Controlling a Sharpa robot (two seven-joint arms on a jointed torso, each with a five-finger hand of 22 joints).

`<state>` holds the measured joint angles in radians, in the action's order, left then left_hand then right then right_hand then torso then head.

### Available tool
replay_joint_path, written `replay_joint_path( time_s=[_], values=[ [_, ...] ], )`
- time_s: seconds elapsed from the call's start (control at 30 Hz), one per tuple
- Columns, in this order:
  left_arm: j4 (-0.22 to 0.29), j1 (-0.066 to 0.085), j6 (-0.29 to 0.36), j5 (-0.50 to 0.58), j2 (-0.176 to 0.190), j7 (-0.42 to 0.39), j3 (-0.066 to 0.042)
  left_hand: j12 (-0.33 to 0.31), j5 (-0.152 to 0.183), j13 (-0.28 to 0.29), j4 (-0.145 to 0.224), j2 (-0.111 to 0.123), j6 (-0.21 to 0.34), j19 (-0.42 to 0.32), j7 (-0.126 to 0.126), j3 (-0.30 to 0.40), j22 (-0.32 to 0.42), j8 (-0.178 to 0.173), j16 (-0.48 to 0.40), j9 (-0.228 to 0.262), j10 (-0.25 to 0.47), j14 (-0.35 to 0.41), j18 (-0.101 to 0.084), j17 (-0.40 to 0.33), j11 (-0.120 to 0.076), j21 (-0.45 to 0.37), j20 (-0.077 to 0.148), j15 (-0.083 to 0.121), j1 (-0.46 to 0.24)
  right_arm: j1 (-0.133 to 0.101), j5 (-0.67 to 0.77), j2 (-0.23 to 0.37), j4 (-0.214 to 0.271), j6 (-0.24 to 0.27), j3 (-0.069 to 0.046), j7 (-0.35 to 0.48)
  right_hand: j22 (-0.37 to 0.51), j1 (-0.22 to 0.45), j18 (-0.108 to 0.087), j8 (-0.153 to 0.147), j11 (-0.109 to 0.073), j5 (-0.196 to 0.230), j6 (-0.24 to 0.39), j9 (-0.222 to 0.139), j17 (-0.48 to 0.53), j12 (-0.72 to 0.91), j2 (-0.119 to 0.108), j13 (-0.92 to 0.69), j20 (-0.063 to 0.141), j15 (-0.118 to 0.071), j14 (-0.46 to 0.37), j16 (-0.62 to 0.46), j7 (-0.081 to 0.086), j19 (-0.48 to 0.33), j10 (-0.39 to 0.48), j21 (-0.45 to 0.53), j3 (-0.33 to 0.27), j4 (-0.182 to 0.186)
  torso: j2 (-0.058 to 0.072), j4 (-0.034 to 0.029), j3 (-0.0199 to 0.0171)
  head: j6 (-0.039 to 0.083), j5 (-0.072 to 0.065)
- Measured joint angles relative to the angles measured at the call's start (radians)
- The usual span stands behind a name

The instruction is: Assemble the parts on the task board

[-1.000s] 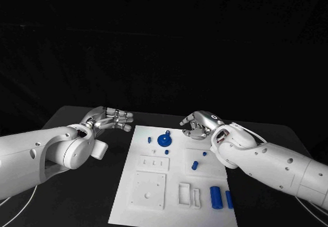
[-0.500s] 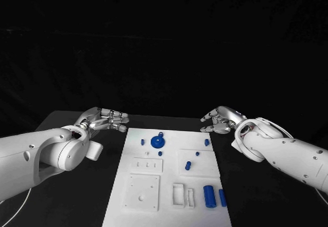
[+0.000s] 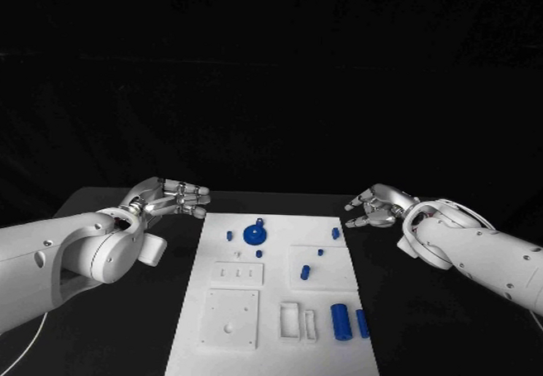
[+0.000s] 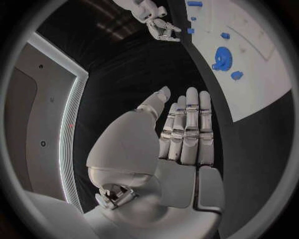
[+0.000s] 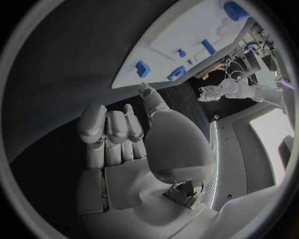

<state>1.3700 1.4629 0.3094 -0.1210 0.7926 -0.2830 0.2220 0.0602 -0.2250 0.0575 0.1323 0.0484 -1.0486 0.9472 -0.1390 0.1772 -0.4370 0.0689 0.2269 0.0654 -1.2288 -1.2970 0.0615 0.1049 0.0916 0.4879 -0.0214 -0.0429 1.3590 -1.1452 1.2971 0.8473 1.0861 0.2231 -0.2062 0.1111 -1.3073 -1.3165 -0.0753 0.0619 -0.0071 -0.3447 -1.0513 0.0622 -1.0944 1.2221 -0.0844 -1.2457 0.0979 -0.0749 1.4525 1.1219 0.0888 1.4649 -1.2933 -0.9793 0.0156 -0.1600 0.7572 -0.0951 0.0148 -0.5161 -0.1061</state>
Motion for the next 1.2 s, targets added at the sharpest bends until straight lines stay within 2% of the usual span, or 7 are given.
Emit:
replay_joint_path(
  time_s=[0.33, 0.5, 0.63, 0.83, 0.97, 1.1, 1.2],
  values=[
    [-0.002, -0.003, -0.009, -0.004, 0.000, -0.001, 0.000, 0.000, 0.000, 0.000, 0.008, -0.004, 0.000, 0.000, 0.000, -0.008, -0.004, 0.000, 0.001, 0.000, 0.024, 0.000, 0.000, -0.001, 0.005, 0.000, 0.000, 0.000, 0.004, 0.023, -0.025, -0.026, -0.040, -0.024, 0.000, 0.027, 0.000, -0.004, 0.000, 0.000, -0.007, 0.000, 0.015, 0.000, -0.001, 0.000, 0.004, 0.000, 0.000, -0.004, -0.004, 0.000, -0.006, 0.000, 0.000, 0.000, -0.006, -0.006, 0.001, -0.0041, 0.0022, -0.007, -0.007],
    [-0.003, -0.004, -0.014, -0.006, 0.000, -0.002, 0.000, 0.000, 0.000, 0.000, 0.021, -0.004, 0.000, 0.000, 0.000, -0.011, -0.014, 0.000, 0.001, 0.000, 0.025, 0.000, 0.000, -0.003, 0.007, 0.002, 0.000, 0.000, 0.004, 0.035, -0.037, -0.036, -0.043, -0.030, 0.000, 0.037, 0.000, -0.004, 0.000, 0.000, -0.007, -0.005, 0.015, 0.000, -0.003, 0.000, 0.004, 0.000, 0.000, -0.004, -0.004, -0.001, -0.006, 0.000, 0.000, 0.000, -0.009, -0.009, 0.003, -0.0075, 0.0010, -0.009, -0.010],
    [-0.002, -0.005, -0.017, -0.008, 0.001, -0.002, 0.000, 0.000, 0.000, 0.000, 0.025, -0.008, 0.000, 0.000, 0.000, -0.010, -0.021, 0.000, 0.001, 0.000, 0.025, 0.000, 0.000, -0.003, 0.007, 0.010, 0.000, 0.000, 0.008, 0.041, -0.043, -0.041, -0.043, -0.035, 0.001, 0.043, 0.000, -0.004, 0.000, 0.000, -0.007, -0.012, 0.015, 0.000, -0.005, 0.000, 0.004, 0.000, 0.000, -0.004, -0.004, -0.004, -0.006, 0.000, 0.000, 0.004, -0.007, -0.011, 0.004, -0.0077, -0.0002, -0.013, -0.011],
    [-0.001, -0.005, -0.019, -0.012, 0.002, -0.002, 0.000, 0.000, 0.000, 0.000, 0.025, -0.008, 0.000, 0.000, 0.000, -0.010, -0.022, 0.000, 0.001, 0.000, 0.025, 0.000, 0.000, -0.004, 0.007, 0.010, 0.000, 0.000, 0.008, 0.046, -0.050, -0.041, -0.045, -0.043, 0.001, 0.048, 0.000, -0.003, 0.000, 0.000, -0.007, -0.063, 0.015, 0.000, -0.006, 0.000, 0.005, -0.001, 0.000, -0.004, -0.004, -0.004, -0.006, 0.000, 0.000, 0.004, 0.003, -0.031, 0.003, -0.0076, -0.0001, -0.017, -0.012],
    [-0.001, -0.005, -0.020, -0.014, 0.003, -0.002, 0.000, 0.000, 0.000, 0.000, 0.033, -0.008, 0.000, -0.004, 0.000, -0.011, -0.031, 0.000, 0.001, 0.000, 0.025, 0.000, 0.000, -0.004, 0.007, 0.017, 0.004, 0.000, 0.008, 0.047, -0.053, -0.040, -0.046, -0.050, 0.001, 0.050, 0.000, 0.002, 0.000, 0.000, -0.007, -0.113, 0.012, 0.000, -0.007, 0.000, 0.010, -0.001, 0.000, -0.004, -0.004, -0.004, -0.003, 0.000, 0.000, 0.004, 0.016, -0.050, 0.002, -0.0069, 0.0003, -0.021, -0.013],
    [0.000, -0.005, -0.020, -0.016, 0.004, -0.001, 0.000, 0.000, 0.000, 0.000, 0.033, -0.008, 0.000, -0.008, 0.000, -0.011, -0.035, 0.000, 0.001, 0.000, 0.025, 0.000, 0.000, -0.003, 0.007, 0.017, 0.000, 0.000, 0.008, 0.050, -0.054, -0.040, -0.046, -0.055, 0.000, 0.050, 0.000, 0.016, 0.000, 0.000, -0.007, -0.120, 0.012, 0.000, -0.008, 0.000, 0.017, -0.001, 0.000, -0.004, -0.004, -0.004, -0.003, 0.000, 0.000, 0.004, 0.024, -0.065, 0.002, -0.0063, 0.0003, -0.021, -0.014],
    [0.000, -0.005, -0.020, -0.017, 0.004, -0.001, 0.000, 0.000, 0.000, 0.000, 0.033, -0.008, 0.000, -0.008, 0.000, -0.011, -0.035, 0.000, 0.001, 0.000, 0.025, 0.000, 0.000, -0.003, 0.007, 0.017, 0.000, 0.000, 0.008, 0.052, -0.055, -0.040, -0.046, -0.058, 0.000, 0.051, 0.000, 0.020, 0.000, 0.000, -0.007, -0.098, 0.004, 0.000, -0.008, 0.000, 0.015, -0.003, 0.000, -0.004, -0.004, -0.004, -0.002, 0.000, 0.000, 0.004, 0.022, -0.069, 0.002, -0.0063, 0.0003, -0.020, -0.015]
  ],
)
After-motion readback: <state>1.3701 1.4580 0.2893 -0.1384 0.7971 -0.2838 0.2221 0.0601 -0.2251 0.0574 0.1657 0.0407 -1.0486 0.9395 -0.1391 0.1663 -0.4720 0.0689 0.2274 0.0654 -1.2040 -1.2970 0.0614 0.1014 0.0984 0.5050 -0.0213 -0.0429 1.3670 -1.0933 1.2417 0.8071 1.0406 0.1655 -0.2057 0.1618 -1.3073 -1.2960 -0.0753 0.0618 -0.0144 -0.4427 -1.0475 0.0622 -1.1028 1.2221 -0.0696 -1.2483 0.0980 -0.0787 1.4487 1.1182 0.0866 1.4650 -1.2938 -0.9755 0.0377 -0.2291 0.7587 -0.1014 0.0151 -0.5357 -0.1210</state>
